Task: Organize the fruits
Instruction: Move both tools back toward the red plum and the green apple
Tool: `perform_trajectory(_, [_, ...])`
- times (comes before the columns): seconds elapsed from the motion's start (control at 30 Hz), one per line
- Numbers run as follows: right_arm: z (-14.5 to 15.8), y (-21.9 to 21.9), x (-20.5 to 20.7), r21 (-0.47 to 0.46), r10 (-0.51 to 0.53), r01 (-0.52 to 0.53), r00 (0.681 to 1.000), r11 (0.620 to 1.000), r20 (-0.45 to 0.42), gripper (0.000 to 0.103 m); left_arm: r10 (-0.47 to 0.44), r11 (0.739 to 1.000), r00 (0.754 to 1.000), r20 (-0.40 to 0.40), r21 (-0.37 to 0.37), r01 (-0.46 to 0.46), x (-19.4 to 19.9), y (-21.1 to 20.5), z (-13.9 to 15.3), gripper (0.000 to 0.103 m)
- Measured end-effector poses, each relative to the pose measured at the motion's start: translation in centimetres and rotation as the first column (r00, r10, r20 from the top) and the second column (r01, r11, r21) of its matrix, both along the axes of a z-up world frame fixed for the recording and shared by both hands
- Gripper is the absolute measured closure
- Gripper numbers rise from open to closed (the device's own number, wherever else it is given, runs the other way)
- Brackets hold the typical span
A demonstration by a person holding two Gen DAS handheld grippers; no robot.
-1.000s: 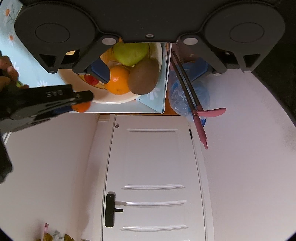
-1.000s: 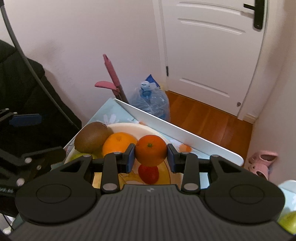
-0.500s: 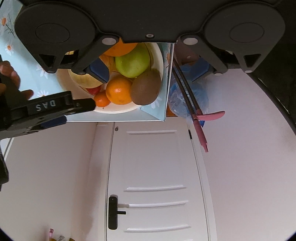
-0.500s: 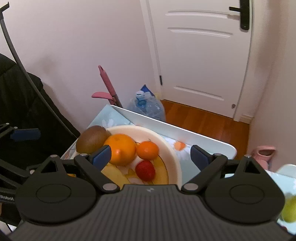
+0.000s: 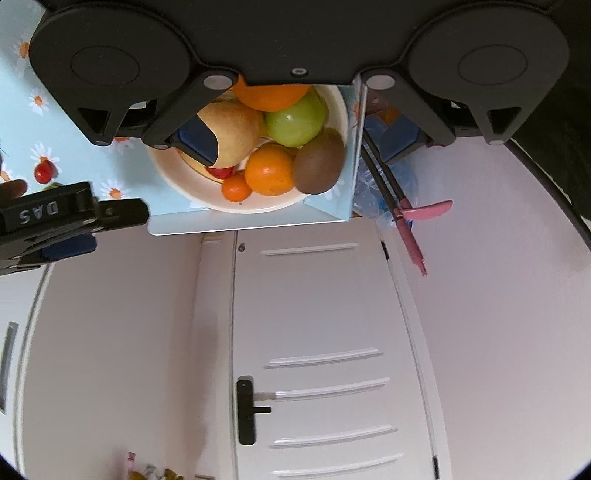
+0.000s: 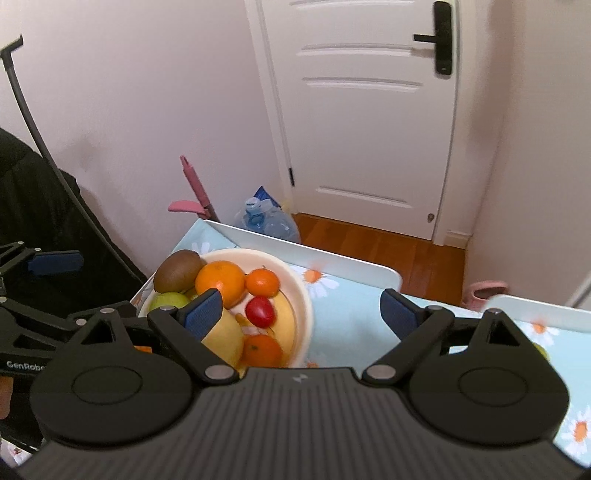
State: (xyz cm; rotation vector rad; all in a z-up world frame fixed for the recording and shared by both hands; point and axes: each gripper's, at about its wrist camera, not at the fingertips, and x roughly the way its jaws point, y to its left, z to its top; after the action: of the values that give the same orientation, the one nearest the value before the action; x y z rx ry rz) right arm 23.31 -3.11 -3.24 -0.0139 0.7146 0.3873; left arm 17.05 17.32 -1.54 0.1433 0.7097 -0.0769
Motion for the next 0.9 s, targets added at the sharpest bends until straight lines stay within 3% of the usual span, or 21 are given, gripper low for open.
perform_trajectory(0.53, [2.2,-16.2,-5.3,-0.05,-0.088,0.09,0.996,0.995,0.023,0.0,-0.079,0.996,0.996,0.029,-0.027,0.08,-3.7,-10.3,2.5,0.006])
perform_trajectory(0.9, [-0.6,-24.4,-2.7,-0.102,-0.02,0.019,1.0,0.995,-0.013,0.0,-0.155,0.986,0.988,0.0,-0.057,0.155,-2.9,-19.5,0.1,0.008])
